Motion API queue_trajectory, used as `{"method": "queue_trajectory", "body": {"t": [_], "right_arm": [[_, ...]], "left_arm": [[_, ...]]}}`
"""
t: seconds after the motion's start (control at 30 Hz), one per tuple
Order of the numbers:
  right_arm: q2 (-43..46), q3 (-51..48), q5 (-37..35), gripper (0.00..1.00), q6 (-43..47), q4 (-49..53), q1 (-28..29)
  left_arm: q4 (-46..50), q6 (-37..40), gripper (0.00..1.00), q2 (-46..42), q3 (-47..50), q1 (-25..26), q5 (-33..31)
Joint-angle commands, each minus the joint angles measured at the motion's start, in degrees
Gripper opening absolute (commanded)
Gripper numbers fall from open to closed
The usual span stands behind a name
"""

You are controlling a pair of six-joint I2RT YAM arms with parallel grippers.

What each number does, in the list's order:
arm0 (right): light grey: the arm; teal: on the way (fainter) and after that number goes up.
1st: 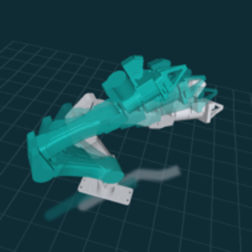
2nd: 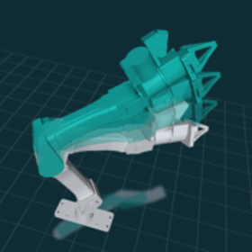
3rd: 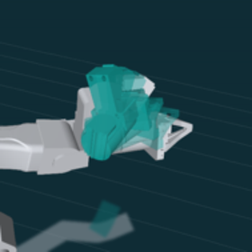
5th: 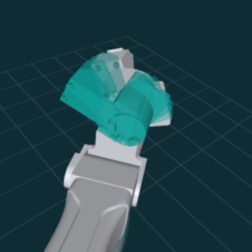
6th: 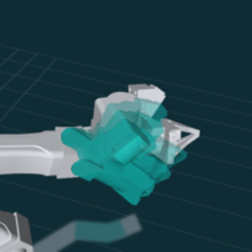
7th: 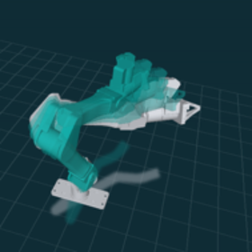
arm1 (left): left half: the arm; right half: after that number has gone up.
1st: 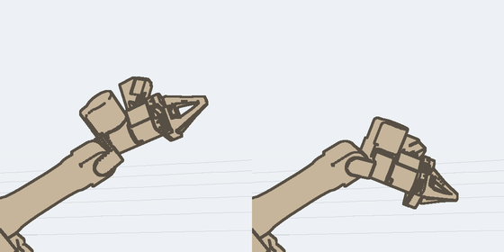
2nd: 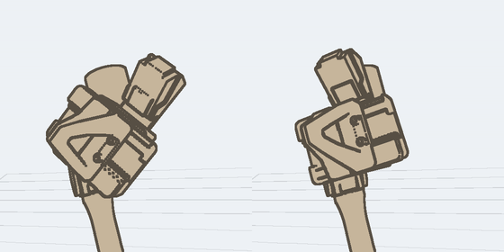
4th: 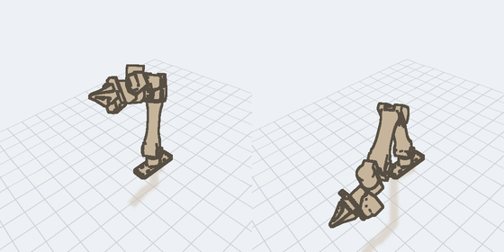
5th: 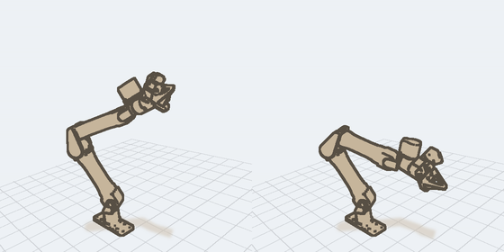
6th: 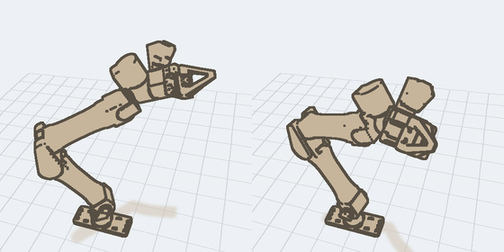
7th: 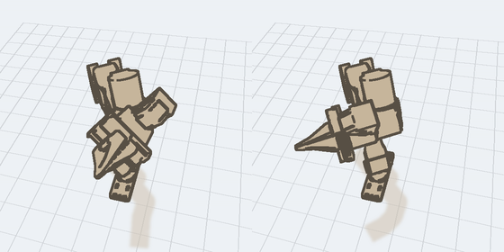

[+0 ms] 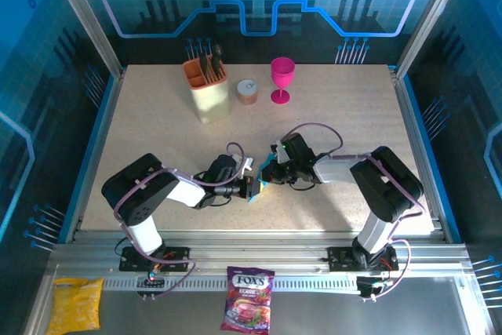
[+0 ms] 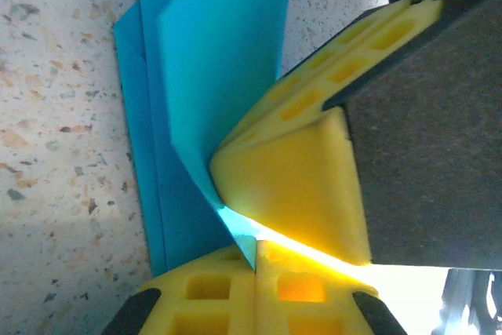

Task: Fold a paper plane with a square sheet of paper (pick it up from the middle)
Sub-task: Fold the wing for the fifth time at the center of the table.

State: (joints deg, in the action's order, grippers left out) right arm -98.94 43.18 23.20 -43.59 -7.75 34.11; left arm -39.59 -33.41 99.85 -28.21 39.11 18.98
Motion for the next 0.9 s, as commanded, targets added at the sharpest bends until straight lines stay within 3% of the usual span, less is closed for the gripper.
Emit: {"method": "queue_trajectory", "body": {"t": [0.0, 0.23, 0.53, 0.87], "right_arm": [[-1.9, 0.5, -0.3, 0.03, -0.8, -1.9, -0.2], [-0.9, -0.8, 1.2, 0.02, -3.3, -4.6, -1.2], [10.9, -4.2, -2.7, 0.03, -5.3, -4.8, -1.6], [8.0, -5.0, -5.9, 0.02, -7.8, -7.4, 3.8]], "left_arm": [[1.2, -0.1, 0.0, 1.7, 1.4, -0.8, 0.2], [1.1, -0.1, 0.0, 2.0, 1.4, -0.8, 0.5], [1.6, 0.1, 0.0, 2.3, 1.3, -0.8, 0.7], [2.5, 0.3, 0.0, 2.9, 0.6, -0.7, 1.1]]}}
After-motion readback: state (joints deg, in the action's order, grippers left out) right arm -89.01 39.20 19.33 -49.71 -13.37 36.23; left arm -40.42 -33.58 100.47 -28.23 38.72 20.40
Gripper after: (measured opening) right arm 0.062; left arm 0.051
